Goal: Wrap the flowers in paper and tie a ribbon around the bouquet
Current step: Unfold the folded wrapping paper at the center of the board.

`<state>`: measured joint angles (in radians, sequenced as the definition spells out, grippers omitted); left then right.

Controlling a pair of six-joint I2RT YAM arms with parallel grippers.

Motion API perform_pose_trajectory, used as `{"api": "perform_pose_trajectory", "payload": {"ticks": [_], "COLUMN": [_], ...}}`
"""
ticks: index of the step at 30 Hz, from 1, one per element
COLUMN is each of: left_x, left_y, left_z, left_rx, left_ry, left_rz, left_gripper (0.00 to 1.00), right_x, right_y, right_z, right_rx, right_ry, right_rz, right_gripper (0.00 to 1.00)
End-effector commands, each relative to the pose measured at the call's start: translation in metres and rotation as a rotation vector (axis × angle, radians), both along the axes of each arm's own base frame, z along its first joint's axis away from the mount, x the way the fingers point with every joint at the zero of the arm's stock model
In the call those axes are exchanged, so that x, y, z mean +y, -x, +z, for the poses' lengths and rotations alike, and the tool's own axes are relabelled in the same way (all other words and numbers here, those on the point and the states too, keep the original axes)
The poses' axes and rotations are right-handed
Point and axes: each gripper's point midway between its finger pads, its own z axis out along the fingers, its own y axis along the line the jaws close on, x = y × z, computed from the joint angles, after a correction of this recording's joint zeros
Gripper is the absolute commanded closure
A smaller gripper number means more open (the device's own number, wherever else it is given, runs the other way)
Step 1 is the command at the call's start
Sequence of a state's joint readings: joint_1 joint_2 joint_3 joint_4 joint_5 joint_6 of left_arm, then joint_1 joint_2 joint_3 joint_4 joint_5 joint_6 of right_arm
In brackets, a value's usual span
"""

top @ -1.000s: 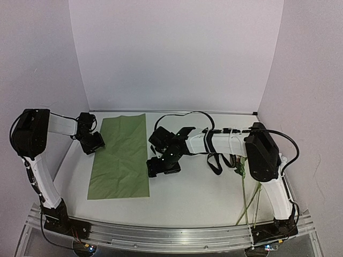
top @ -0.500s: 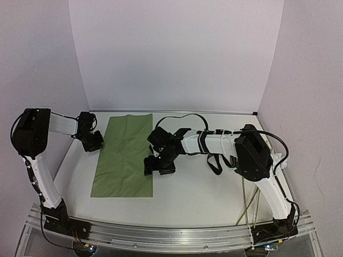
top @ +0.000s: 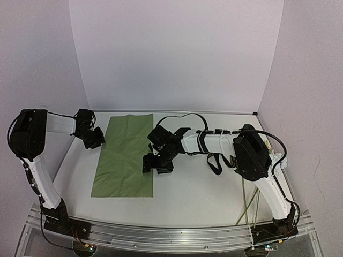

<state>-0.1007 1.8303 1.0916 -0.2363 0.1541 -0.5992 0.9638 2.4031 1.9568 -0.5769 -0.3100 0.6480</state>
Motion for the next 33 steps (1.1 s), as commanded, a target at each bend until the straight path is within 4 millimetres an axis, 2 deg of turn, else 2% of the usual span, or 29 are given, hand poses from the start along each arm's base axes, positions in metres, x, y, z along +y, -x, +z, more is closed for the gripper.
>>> {"api": "perform_pose_trajectory", "payload": {"ticks": [1, 4, 6, 9, 13, 18, 22, 30, 33], "left_x": [0.021, 0.02, 0.014, 0.002, -0.009, -0.017, -0.021, -0.026, -0.029], "left_y": [-0.016, -0.025, -0.032, -0.038, -0.041, -0.043, -0.041, -0.035, -0.032], "left_z": [0.024, 0.016, 0.012, 0.01, 0.008, 0.009, 0.016, 0.031, 0.038], "left_rx": [-0.079, -0.099, -0.108, -0.121, -0.118, -0.113, -0.12, -0.136, -0.142], "left_ry": [-0.026, 0.007, 0.034, 0.093, 0.15, 0.204, 0.231, 0.268, 0.291], "left_rz": [0.016, -0.03, -0.069, -0.124, -0.163, -0.174, -0.177, -0.186, -0.189], "left_gripper": [0.48, 0.35, 0.31, 0.3, 0.33, 0.44, 0.57, 0.74, 0.84], "right_x": [-0.003, -0.002, -0.001, -0.001, -0.002, -0.002, 0.0, 0.003, 0.004], "right_y": [-0.003, -0.003, -0.003, -0.003, -0.005, -0.008, -0.009, -0.012, -0.012], "right_z": [-0.018, -0.02, -0.021, -0.022, -0.025, -0.03, -0.032, -0.036, -0.037], "right_rx": [0.027, 0.038, 0.044, 0.051, 0.058, 0.068, 0.076, 0.089, 0.094], "right_ry": [0.023, 0.016, 0.012, 0.01, 0.008, -0.001, -0.006, -0.017, -0.019], "right_rz": [-0.012, -0.013, -0.012, -0.009, -0.011, -0.024, -0.029, -0.04, -0.045], "right_gripper": [0.25, 0.25, 0.25, 0.25, 0.25, 0.25, 0.25, 0.25, 0.25]}}
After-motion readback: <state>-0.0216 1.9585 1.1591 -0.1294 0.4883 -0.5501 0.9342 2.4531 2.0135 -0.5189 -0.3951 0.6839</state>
